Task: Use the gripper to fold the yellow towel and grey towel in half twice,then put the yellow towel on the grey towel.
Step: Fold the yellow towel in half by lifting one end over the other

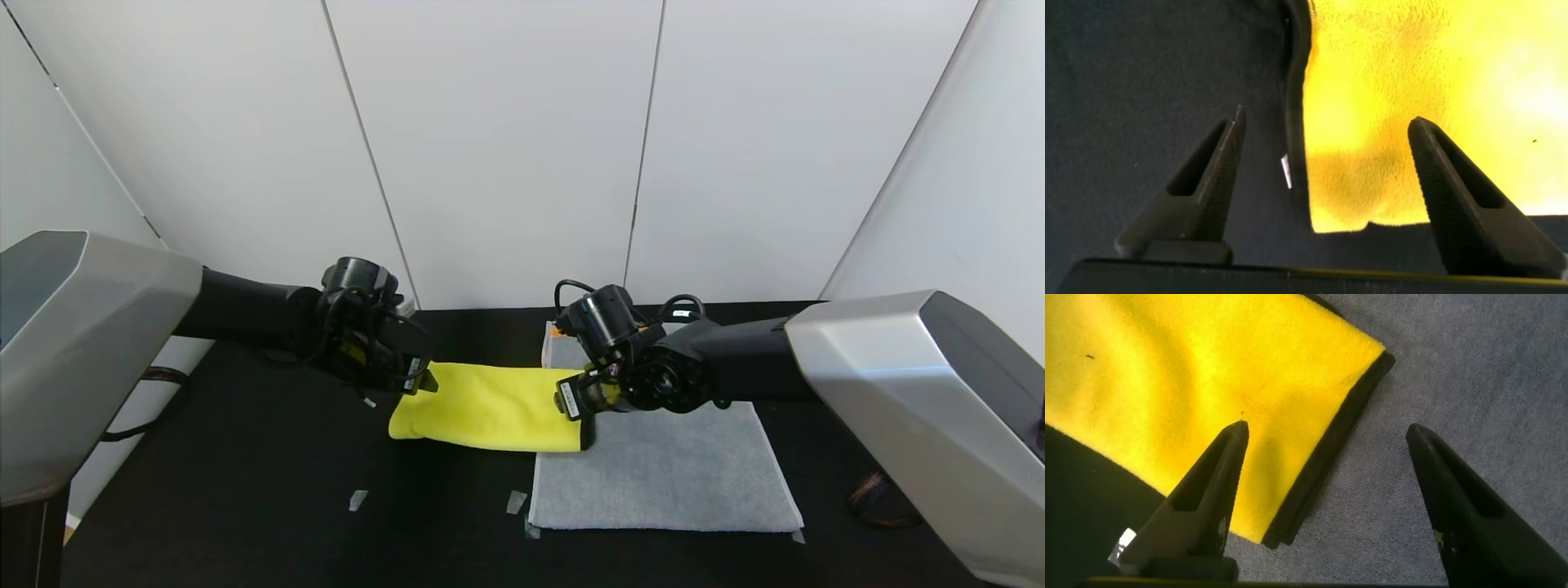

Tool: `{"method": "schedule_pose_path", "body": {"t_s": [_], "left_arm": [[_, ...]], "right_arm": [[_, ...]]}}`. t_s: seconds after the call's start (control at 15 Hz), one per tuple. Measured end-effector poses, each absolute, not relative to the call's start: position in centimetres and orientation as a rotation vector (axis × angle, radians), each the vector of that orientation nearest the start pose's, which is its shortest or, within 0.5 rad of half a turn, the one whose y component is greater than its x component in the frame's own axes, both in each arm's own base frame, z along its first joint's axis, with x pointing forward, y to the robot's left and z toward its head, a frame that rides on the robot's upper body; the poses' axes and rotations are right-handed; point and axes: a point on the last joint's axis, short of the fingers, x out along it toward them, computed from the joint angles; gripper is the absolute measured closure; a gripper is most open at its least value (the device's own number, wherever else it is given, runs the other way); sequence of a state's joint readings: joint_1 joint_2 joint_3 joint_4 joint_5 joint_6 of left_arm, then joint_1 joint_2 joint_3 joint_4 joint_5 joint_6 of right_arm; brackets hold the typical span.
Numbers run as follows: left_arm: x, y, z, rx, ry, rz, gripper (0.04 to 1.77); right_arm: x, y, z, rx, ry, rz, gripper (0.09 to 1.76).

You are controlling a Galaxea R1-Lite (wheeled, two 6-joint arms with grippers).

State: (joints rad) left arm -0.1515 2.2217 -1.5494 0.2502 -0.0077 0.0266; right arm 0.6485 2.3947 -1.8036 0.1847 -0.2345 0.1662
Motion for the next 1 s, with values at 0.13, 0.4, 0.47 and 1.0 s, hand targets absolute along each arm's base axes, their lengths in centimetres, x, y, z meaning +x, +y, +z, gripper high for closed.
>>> {"method": "schedule_pose_path", "body": {"t_s": [0.13, 0.4, 0.47, 1.0], "left_arm": [[41.9, -6.0, 11.0, 0.085, 0.921, -0.163, 0.32], [41.0, -5.0, 11.3, 0.034, 0.972, -0.226, 0.23], [41.1, -4.9, 11.5, 0.03, 0.966, -0.227, 0.21], [40.6, -4.5, 11.7, -0.033, 1.038, -0.318, 0.14]], "right_arm": [[38.2, 28.6, 10.3, -0.171, 0.735, 0.342, 0.36], [37.0, 27.9, 11.5, -0.158, 0.81, 0.409, 0.27], [36.9, 27.6, 11.9, -0.153, 0.806, 0.412, 0.25], [35.8, 25.2, 13.6, -0.097, 0.859, 0.526, 0.18]]}}
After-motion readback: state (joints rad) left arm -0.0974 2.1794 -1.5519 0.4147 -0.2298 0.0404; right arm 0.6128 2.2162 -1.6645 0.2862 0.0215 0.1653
